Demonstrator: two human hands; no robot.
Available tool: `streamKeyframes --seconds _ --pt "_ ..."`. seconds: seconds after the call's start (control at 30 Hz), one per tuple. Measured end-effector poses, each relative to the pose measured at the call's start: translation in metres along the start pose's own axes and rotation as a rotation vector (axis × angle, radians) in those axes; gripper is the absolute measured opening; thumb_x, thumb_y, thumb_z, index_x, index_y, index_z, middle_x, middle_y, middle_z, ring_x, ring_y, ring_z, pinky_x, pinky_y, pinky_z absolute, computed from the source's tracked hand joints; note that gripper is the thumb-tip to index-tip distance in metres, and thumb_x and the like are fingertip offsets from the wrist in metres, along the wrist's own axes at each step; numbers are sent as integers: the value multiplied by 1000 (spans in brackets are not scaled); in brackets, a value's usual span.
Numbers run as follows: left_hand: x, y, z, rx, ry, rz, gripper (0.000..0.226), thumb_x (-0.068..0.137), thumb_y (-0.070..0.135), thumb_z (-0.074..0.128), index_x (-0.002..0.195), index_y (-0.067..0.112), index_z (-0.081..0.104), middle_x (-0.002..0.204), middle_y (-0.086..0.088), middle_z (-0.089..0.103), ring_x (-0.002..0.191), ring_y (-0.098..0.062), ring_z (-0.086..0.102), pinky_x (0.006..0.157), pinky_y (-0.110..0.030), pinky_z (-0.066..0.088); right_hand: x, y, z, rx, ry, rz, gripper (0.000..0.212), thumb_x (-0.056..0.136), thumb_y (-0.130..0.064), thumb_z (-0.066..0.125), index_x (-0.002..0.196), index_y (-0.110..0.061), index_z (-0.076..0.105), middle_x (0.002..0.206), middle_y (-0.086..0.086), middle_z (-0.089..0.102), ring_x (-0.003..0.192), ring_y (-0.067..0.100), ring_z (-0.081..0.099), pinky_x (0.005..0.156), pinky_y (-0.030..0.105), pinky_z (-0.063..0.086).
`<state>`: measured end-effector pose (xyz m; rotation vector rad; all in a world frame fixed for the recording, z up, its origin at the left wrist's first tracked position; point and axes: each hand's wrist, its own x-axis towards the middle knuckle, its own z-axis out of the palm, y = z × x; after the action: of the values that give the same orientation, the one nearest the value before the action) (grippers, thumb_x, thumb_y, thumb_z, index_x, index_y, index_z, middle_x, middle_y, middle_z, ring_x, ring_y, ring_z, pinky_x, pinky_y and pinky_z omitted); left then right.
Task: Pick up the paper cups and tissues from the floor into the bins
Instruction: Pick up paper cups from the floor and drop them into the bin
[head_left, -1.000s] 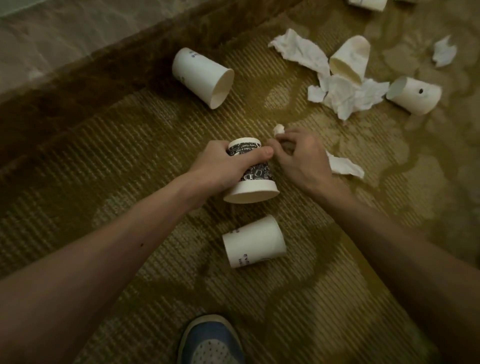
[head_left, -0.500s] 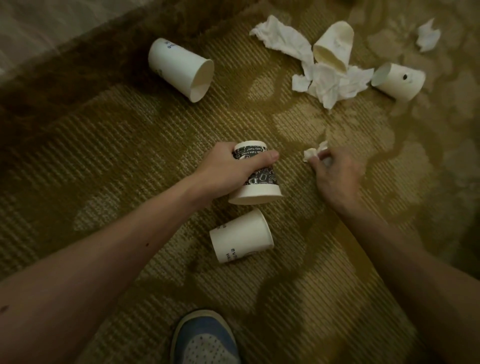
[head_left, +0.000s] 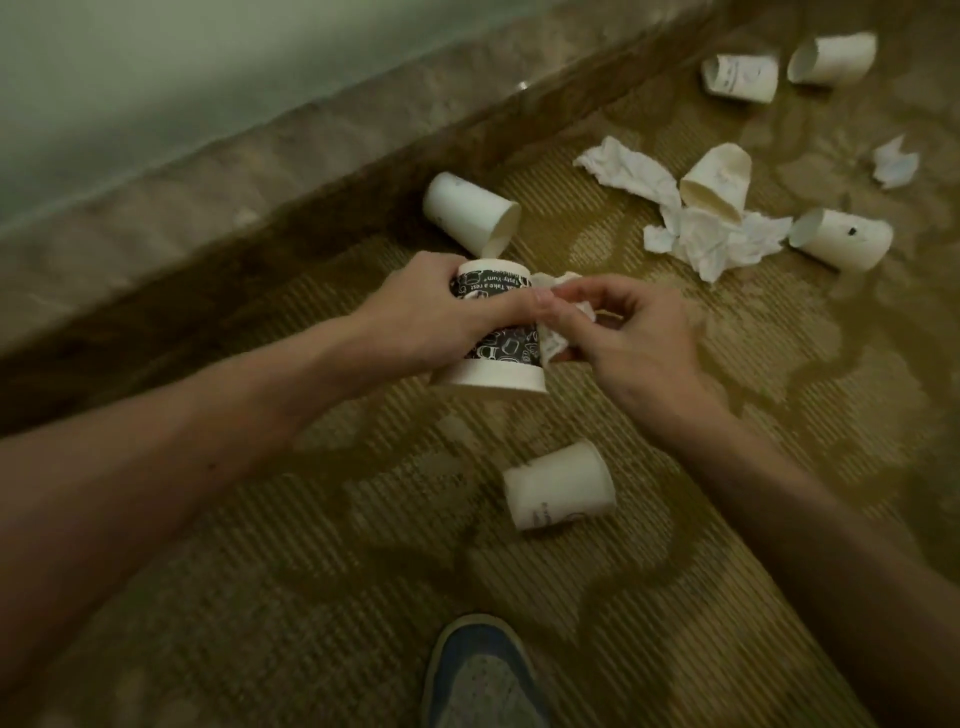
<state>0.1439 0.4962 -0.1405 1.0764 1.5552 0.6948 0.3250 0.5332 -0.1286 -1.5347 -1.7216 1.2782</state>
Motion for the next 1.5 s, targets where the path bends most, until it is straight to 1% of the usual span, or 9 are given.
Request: streamKeyframes --seconds 0.17,0.3,0.5,0.7,0.83,1.03,1.17,1.33,1.5 --pt "-62 23 -72 418 105 39 59 65 81 61 82 25 66 63 21 68 53 8 61 38 -9 38 -26 -62 38 281 -261 51 22 82 -16 73 101 -8 72 104 7 73 90 16 72 69 25 58" --pt "-143 39 -128 512 235 65 61 71 83 51 79 25 66 65 23 67 52 3 61 39 -10 35 -52 -127 71 447 -502 10 25 78 -11 72 103 -7 70 98 6 75 90 17 72 71 23 57" --pt "-303 53 -192 532 640 75 71 76 88 35 90 26 66 76 11 71 62 -5 67 52 -26 48 -119 -252 115 286 -841 -242 58 59 -31 84 113 -16 70 112 2 70 95 16 72 78 27 58" --pt "-480 65 -212 431 945 92 61 71 84 47 95 32 69 86 15 74 75 -4 71 71 -46 59 -231 -365 161 112 -1116 -556 53 57 -28 83 106 -13 70 90 -3 76 84 10 73 68 18 56" --pt "-591 65 -207 403 1091 70 66 70 85 50 99 30 69 89 9 75 80 -10 72 74 -51 58 -319 -410 189 36 -1219 -781 52 53 -42 82 101 -24 71 94 -9 75 87 6 72 76 24 58" --pt "-731 20 -170 307 1193 -69 54 72 80 56 109 41 64 101 15 72 90 -2 70 78 -42 60 -440 -416 248 19 -1397 -919 62 51 -48 84 107 -31 66 98 -13 73 88 1 70 72 19 58" --pt "-799 -53 -124 128 1288 -225 52 74 79 54 113 45 59 105 12 70 94 -7 69 80 -46 58 -524 -386 308 -129 -1568 -965 50 62 -32 88 106 -28 64 96 -8 71 87 2 69 77 30 60" --pt "-810 -152 -82 -66 1292 -354 52 77 79 52 117 46 54 105 -3 69 96 -23 68 82 -54 53 -565 -320 372 -387 -1630 -1017 43 67 -36 87 101 -33 60 95 -13 66 86 -4 63 67 13 53" --pt "-790 -207 -73 -143 1176 -414 56 84 66 50 131 36 47 115 3 65 103 -17 65 91 -47 52 -565 -289 411 -685 -1627 -1057 64 66 -36 86 114 -30 45 108 -8 58 92 5 59 67 18 49"
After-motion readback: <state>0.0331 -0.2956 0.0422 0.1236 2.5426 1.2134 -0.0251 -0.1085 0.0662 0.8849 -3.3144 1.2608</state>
